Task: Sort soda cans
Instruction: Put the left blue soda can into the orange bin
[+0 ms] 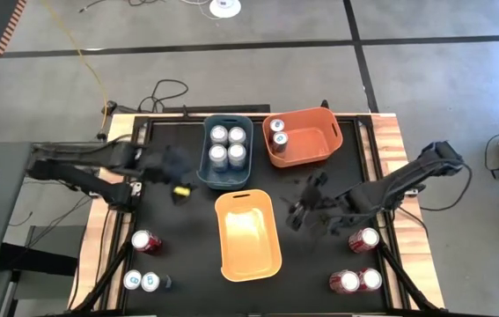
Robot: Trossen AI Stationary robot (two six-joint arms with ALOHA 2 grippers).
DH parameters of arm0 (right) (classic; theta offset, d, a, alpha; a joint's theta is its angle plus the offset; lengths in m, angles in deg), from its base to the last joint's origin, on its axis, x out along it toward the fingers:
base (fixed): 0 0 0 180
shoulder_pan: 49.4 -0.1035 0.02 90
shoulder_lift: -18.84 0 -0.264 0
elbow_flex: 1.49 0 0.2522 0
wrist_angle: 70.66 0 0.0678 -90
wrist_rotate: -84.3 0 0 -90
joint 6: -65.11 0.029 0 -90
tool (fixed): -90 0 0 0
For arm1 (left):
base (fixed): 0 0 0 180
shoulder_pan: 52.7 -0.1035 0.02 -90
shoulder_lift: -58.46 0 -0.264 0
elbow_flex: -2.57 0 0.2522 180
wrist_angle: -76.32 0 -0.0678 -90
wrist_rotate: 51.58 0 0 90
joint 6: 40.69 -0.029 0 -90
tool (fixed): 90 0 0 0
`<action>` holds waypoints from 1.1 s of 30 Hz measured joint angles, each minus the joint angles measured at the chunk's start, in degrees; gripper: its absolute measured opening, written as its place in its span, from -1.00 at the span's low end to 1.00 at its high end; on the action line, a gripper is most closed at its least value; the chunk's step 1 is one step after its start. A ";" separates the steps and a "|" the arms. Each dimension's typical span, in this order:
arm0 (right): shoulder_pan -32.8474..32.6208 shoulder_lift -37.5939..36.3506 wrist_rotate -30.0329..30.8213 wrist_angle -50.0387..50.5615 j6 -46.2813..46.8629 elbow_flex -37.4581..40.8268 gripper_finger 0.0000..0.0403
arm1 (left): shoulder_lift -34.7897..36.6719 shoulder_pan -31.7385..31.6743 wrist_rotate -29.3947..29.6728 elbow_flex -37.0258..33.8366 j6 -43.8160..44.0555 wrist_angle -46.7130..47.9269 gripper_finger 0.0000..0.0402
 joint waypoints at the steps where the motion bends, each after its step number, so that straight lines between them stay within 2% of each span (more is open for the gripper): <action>1: 0.43 1.01 -1.22 -2.66 -3.25 -0.28 0.44 | 2.37 1.76 0.16 -2.43 2.92 0.50 0.67; 7: 4.00 2.84 -7.15 -16.09 -15.78 -1.13 0.44 | 14.46 10.73 0.63 -12.88 21.40 7.85 0.67; 10: 5.50 2.80 -10.39 -17.67 -17.41 -1.13 0.44 | 18.62 14.98 0.20 -16.49 28.65 8.35 0.67; 14: 7.12 2.80 -10.68 -16.46 -17.49 -1.13 0.44 | 20.17 19.65 -2.27 -18.79 32.42 8.28 0.67; 19: 8.39 2.76 -10.70 -16.05 -17.01 -0.33 0.44 | 16.43 24.81 -2.89 -18.87 29.80 1.42 0.67; 22: 8.07 2.83 -10.72 -15.74 -17.00 -0.26 0.44 | 12.30 24.97 -1.59 -16.98 28.36 -2.01 0.67; 27: 7.80 2.78 -10.74 -16.42 -14.44 -0.28 0.44 | 5.08 24.56 -1.43 -14.73 20.56 -5.47 0.67; 30: 7.30 2.78 -10.72 -17.23 -12.47 -0.28 0.44 | 1.88 23.78 4.27 -14.73 19.64 -5.39 0.67; 31: 7.18 2.78 -10.72 -17.20 -12.34 -0.28 0.44 | 1.04 23.22 4.29 -14.73 18.87 -5.77 0.67; 33: 7.01 2.78 -10.76 -16.81 -12.61 -0.37 0.44 | -0.31 22.01 -0.08 -14.73 16.81 -7.82 0.67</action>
